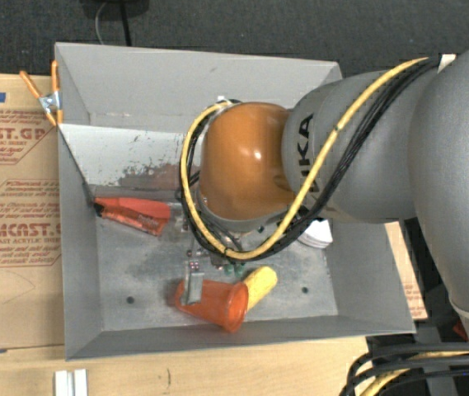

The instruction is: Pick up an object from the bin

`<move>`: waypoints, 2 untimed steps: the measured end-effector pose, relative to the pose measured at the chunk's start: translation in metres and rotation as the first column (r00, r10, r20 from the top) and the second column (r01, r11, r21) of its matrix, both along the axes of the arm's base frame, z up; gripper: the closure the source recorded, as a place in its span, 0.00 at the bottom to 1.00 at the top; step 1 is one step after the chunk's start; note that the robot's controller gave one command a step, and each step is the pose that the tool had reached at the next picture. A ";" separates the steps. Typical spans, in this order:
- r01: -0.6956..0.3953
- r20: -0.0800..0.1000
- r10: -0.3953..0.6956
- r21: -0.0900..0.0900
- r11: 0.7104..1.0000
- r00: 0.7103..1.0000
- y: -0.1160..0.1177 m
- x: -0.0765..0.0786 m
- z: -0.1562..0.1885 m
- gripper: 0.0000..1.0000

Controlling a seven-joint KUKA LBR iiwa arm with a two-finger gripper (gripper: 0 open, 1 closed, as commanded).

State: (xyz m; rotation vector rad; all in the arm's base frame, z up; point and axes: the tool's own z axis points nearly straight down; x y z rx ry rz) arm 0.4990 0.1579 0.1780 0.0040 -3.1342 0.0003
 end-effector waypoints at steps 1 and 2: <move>0.000 0.003 0.000 0.001 1.000 1.000 0.000 0.001 0.002 0.00; 0.004 0.006 -0.004 0.002 1.000 1.000 0.011 0.016 -0.029 0.00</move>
Offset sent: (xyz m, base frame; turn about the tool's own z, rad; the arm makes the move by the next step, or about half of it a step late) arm 0.0199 0.0152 -0.0452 0.0059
